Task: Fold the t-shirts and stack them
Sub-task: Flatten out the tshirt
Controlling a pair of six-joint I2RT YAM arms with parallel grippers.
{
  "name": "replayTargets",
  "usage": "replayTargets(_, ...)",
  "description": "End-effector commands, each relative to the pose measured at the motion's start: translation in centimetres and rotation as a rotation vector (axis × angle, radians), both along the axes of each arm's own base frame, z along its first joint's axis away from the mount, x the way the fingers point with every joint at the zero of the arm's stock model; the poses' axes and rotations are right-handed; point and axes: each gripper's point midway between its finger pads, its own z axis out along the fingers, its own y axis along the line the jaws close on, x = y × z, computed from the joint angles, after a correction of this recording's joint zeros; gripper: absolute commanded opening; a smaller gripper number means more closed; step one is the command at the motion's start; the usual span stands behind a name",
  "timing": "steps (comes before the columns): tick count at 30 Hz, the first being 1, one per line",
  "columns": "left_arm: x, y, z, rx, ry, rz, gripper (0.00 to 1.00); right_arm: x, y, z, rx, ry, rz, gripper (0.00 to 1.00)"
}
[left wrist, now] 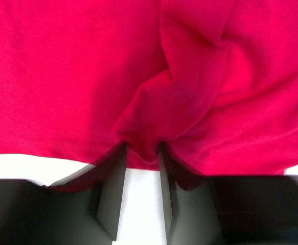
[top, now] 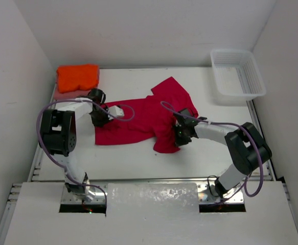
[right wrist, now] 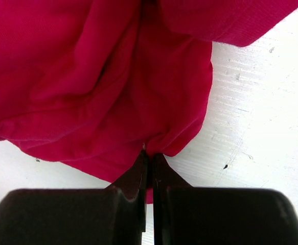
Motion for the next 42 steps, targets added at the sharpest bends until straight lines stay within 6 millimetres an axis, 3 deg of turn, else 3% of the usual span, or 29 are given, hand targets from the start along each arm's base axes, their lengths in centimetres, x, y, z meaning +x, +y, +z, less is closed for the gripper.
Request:
replayTargets(1, 0.7, -0.6, -0.2, -0.048, -0.022, 0.046, 0.13, -1.0, -1.1, -1.0, -0.058, 0.053, 0.009, 0.0)
replayTargets(3, 1.8, -0.7, 0.1, -0.061, -0.059, 0.091, 0.0, -0.9, -1.1, -1.0, -0.039, 0.058, -0.01, 0.0)
replayTargets(6, 4.0, -0.8, 1.3, -0.098, -0.13, 0.203, 0.0, 0.3, -0.9, -0.4, 0.048, 0.052, -0.082, 0.0)
replayTargets(9, 8.1, -0.1, 4.6, -0.159, -0.271, 0.34, 0.0, 5.5, -1.3, 2.6, 0.131, -0.046, -0.155, 0.0)
replayTargets(10, 9.5, 0.2, 5.5, -0.188, -0.308, 0.419, 0.0, 7.8, -2.6, 3.1, 0.142, -0.068, -0.203, 0.0)
replayTargets(11, 13.1, 0.4, 9.2, -0.224, -0.425, 0.454, 0.0, 12.3, -1.9, 7.0, 0.201, -0.158, -0.207, 0.0)
replayTargets(13, 16.7, 0.9, 12.0, -0.267, -0.495, 0.551, 0.0, 18.2, -4.1, 11.2, 0.225, -0.251, -0.254, 0.0)
replayTargets(14, 20.1, 0.9, 18.4, -0.318, -0.625, 0.565, 0.0, 23.4, -4.3, 16.6, 0.249, -0.362, -0.259, 0.0)
replayTargets(16, 23.3, 1.1, 22.7, -0.388, -0.706, 0.64, 0.0, 27.8, -7.2, 22.1, 0.25, -0.459, -0.317, 0.0)
replayTargets(17, 25.2, 1.4, 31.3, -0.471, -0.886, 0.639, 0.0, 32.1, -8.0, 29.4, 0.289, -0.63, -0.33, 0.0)
replayTargets(18, 26.2, 1.6, 33.5, -0.512, -0.942, 0.675, 0.0, 33.6, -9.0, 33.2, 0.309, -0.717, -0.352, 0.0)
replayTargets(19, 26.5, 1.7, 37.6, -0.559, -1.04, 0.67, 0.0, 34.4, -11.2, 40.7, 0.365, -0.886, -0.4, 0.0)
replayTargets(21, 24.9, 1.6, 45.4, -0.645, -1.216, 0.629, 0.0, 34.1, -13.7, 45.0, 0.417, -0.994, -0.455, 0.0)
replayTargets(22, 24.3, 1.5, 48.3, -0.687, -1.305, 0.594, 0.0, 34.4, -14.9, 44.0, 0.429, -1.007, -0.488, 0.0)
replayTargets(23, 24.2, 1.2, 47.5, -0.686, -1.292, 0.578, 0.0, 31.0, -15.1, 48.8, 0.445, -1.118, -0.471, 0.0)
replayTargets(24, 22.5, 0.5, 49.9, -0.702, -1.339, 0.517, 0.0, 30.7, -15.5, 47.0, 0.413, -1.123, -0.472, 0.0)
replayTargets(26, 21.8, -0.2, 49.4, -0.67, -1.304, 0.473, 0.0, 27.3, -15.3, 49.3, 0.403, -1.169, -0.45, 0.0)
replayTargets(27, 21.5, -0.7, 47.8, -0.663, -1.239, 0.459, 0.0, 26.3, -15.1, 49.0, 0.381, -1.161, -0.429, 0.0)
replayTargets(28, 21.3, -0.8, 46.7, -0.648, -1.204, 0.453, 0.0, 25.8, -15.0, 46.6, 0.363, -1.11, -0.426, 0.0)
replayTargets(30, 20.0, -1.0, 42.7, -0.575, -1.11, 0.417, 0.0, 22.3, -14.7, 47.1, 0.339, -1.133, -0.396, 0.0)
replayTargets(31, 19.4, -0.9, 41.0, -0.541, -1.075, 0.404, 0.0, 21.6, -14.6, 43.3, 0.311, -1.055, -0.399, 0.0)
replayTargets(32, 18.6, -0.6, 39.4, -0.471, -1.059, 0.364, 0.0, 20.5, -14.7, 42.0, 0.292, -1.03, -0.398, 0.0)
replayTargets(33, 17.0, -0.3, 35.8, -0.412, -0.973, 0.365, 0.0, 18.2, -14.2, 38.9, 0.258, -0.968, -0.381, 0.0)
replayTargets(35, 14.7, 0.9, 33.2, -0.301, -0.92, 0.339, 0.0, 15.6, -13.6, 35.2, 0.238, -0.891, -0.375, 0.0)
replayTargets(36, 13.2, 1.2, 27.9, -0.248, -0.795, 0.341, 0.0, 12.9, -13.4, 31.0, 0.224, -0.799, -0.383, 0.0)
replayTargets(38, 10.2, 1.6, 25.0, -0.186, -0.727, 0.304, 0.0, 9.8, -12.5, 26.5, 0.209, -0.696, -0.373, 0.0)
replayTargets(39, 8.7, 1.7, 22.9, -0.167, -0.674, 0.3, 0.0, 6.8, -12.5, 21.0, 0.169, -0.549, -0.383, 0.0)
replayTargets(40, 6.2, 1.9, 17.9, -0.134, -0.559, 0.294, 0.0, 4.7, -12.5, 20.0, 0.159, -0.537, -0.386, 0.0)
replayTargets(42, 3.1, 2.4, 15.4, -0.094, -0.504, 0.292, 0.0, 0.1, -11.9, 14.9, 0.14, -0.41, -0.381, 0.0)
